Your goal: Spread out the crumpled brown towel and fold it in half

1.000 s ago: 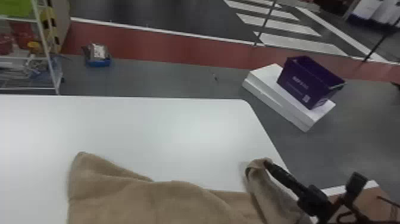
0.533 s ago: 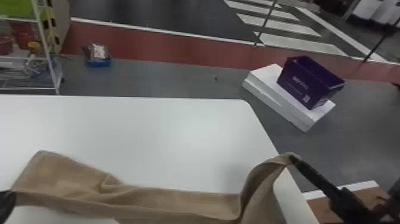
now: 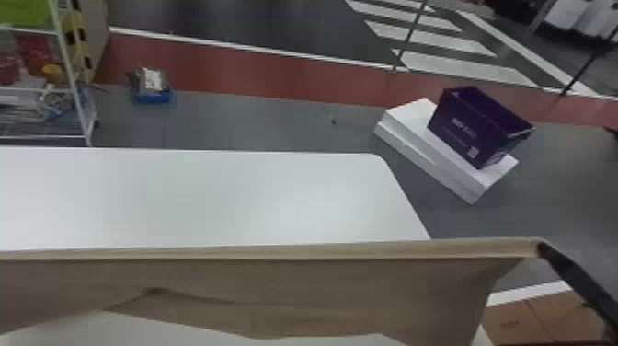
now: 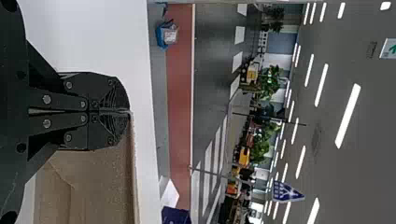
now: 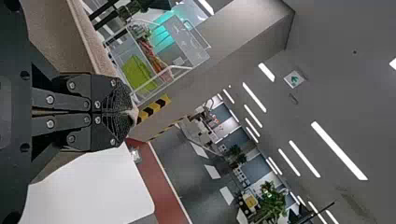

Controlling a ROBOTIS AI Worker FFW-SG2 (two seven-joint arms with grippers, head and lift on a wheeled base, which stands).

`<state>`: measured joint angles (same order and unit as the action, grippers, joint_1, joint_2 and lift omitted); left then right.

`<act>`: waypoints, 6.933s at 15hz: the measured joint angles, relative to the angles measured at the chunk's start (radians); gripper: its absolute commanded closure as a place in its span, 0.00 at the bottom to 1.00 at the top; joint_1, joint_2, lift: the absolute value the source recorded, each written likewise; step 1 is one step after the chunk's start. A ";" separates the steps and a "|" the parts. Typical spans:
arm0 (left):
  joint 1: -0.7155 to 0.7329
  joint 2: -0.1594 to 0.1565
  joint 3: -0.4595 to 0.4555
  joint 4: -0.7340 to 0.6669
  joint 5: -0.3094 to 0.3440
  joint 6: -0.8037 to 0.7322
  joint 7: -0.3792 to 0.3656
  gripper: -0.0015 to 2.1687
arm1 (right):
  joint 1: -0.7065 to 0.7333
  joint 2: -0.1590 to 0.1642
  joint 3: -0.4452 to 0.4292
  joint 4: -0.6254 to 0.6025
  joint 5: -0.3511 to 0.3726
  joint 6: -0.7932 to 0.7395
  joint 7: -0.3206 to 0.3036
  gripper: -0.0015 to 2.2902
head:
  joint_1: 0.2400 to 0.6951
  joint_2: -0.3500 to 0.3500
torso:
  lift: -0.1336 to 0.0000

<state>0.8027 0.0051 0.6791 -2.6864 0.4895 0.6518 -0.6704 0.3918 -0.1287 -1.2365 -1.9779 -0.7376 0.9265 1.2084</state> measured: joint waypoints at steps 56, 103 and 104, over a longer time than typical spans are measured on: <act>-0.553 0.066 0.388 0.137 -0.066 0.915 -0.197 0.61 | -0.167 0.034 0.219 -0.092 0.220 0.167 -0.051 0.00 | 1.00 0.43 | 0.07; -0.490 0.065 0.306 0.112 -0.094 0.915 -0.202 0.61 | -0.632 0.129 1.909 0.314 1.058 0.137 -0.323 0.25 | 1.00 1.00 | 0.07; -0.491 0.065 0.305 0.113 -0.094 0.915 -0.202 0.61 | -0.635 0.129 1.910 0.321 1.050 0.131 -0.320 0.25 | 1.00 1.00 | 0.07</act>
<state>0.3117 0.0704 0.9839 -2.5736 0.3957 1.5670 -0.8728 -0.2431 0.0000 0.6738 -1.6565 0.3123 1.0580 0.8880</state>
